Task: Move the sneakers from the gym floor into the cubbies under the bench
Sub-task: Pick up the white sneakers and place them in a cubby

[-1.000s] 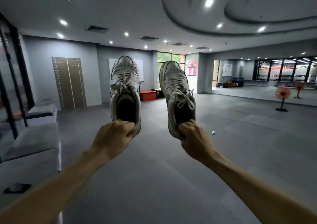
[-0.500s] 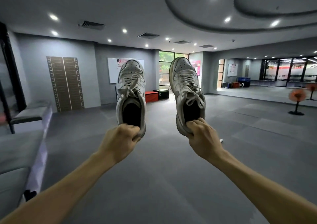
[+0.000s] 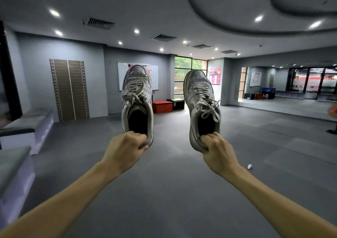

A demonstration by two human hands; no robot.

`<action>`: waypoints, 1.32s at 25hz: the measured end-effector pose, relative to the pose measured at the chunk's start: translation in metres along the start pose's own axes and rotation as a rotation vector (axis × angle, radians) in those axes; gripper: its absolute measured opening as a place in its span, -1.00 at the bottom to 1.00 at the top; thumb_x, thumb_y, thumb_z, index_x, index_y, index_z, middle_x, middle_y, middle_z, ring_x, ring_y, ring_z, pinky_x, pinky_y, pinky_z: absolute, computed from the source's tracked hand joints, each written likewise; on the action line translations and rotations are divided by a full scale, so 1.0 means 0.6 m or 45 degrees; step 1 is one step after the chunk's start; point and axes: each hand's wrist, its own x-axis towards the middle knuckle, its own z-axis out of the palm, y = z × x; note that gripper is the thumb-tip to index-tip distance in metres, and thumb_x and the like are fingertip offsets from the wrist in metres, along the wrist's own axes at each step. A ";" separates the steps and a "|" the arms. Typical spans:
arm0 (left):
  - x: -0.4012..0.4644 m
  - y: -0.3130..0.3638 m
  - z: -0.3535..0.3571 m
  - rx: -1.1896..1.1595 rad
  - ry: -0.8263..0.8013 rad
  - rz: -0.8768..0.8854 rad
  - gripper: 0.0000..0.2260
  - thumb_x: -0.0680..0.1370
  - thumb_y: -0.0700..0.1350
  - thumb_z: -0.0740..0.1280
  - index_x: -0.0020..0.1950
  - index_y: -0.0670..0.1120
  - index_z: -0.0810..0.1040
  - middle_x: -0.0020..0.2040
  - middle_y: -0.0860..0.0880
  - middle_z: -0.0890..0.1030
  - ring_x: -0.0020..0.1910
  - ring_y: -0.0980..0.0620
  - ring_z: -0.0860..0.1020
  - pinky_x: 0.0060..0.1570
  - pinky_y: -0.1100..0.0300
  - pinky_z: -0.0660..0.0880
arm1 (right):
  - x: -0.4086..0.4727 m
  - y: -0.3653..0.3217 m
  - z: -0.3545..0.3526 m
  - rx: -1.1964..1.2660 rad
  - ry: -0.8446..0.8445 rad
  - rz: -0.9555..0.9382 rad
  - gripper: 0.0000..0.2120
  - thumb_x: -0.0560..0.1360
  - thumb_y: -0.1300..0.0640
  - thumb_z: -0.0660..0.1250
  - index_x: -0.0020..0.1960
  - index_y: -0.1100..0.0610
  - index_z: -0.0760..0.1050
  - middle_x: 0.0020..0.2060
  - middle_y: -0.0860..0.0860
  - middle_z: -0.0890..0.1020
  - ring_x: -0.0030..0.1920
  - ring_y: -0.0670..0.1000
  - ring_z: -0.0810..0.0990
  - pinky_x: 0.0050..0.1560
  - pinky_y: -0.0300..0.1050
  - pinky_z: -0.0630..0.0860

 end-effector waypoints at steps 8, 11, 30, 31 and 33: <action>0.228 -0.204 0.216 0.022 0.009 -0.042 -0.68 0.46 0.00 0.41 -0.35 -0.03 0.32 -0.39 0.05 0.39 -0.44 -0.04 0.43 -0.40 0.16 0.37 | 0.257 0.121 0.280 0.100 -0.003 -0.045 -0.62 0.30 0.40 0.34 -0.34 0.08 0.17 -0.36 0.08 0.50 -0.24 0.18 0.43 -0.42 -0.14 0.19; 0.289 -0.275 0.305 0.108 -0.024 -0.131 -0.70 0.47 0.01 0.40 -0.34 -0.05 0.35 -0.38 0.02 0.46 -0.39 -0.09 0.50 -0.38 0.10 0.45 | 0.344 0.163 0.398 0.173 -0.037 -0.093 -0.63 0.31 0.38 0.34 -0.34 0.08 0.17 -0.36 0.08 0.49 -0.22 0.18 0.43 -0.41 -0.09 0.24; 0.283 -0.777 0.394 0.832 -0.139 -0.880 -0.78 0.50 0.04 0.34 -0.22 -0.10 0.53 -0.24 -0.10 0.60 -0.21 -0.17 0.56 -0.28 0.05 0.43 | 0.755 -0.163 1.053 0.768 -0.345 -0.762 -0.85 0.40 0.22 0.36 -0.25 0.12 0.40 -0.23 0.02 0.54 -0.10 0.08 0.45 -0.35 0.01 0.45; 0.269 -0.799 0.382 0.875 -0.129 -0.906 -0.78 0.49 0.03 0.34 -0.22 -0.11 0.54 -0.24 -0.11 0.60 -0.21 -0.17 0.56 -0.29 0.06 0.43 | 0.764 -0.201 1.074 0.813 -0.344 -0.801 -0.84 0.41 0.22 0.36 -0.26 0.12 0.38 -0.24 0.02 0.54 -0.11 0.09 0.45 -0.36 0.01 0.45; 0.245 -0.827 0.357 0.932 -0.132 -0.967 -0.78 0.49 0.03 0.33 -0.23 -0.11 0.51 -0.23 -0.12 0.59 -0.20 -0.18 0.56 -0.31 0.08 0.40 | 0.779 -0.265 1.103 0.919 -0.345 -0.884 -0.75 0.39 0.24 0.38 -0.31 0.08 0.31 -0.29 0.00 0.50 -0.15 0.10 0.45 -0.40 -0.05 0.36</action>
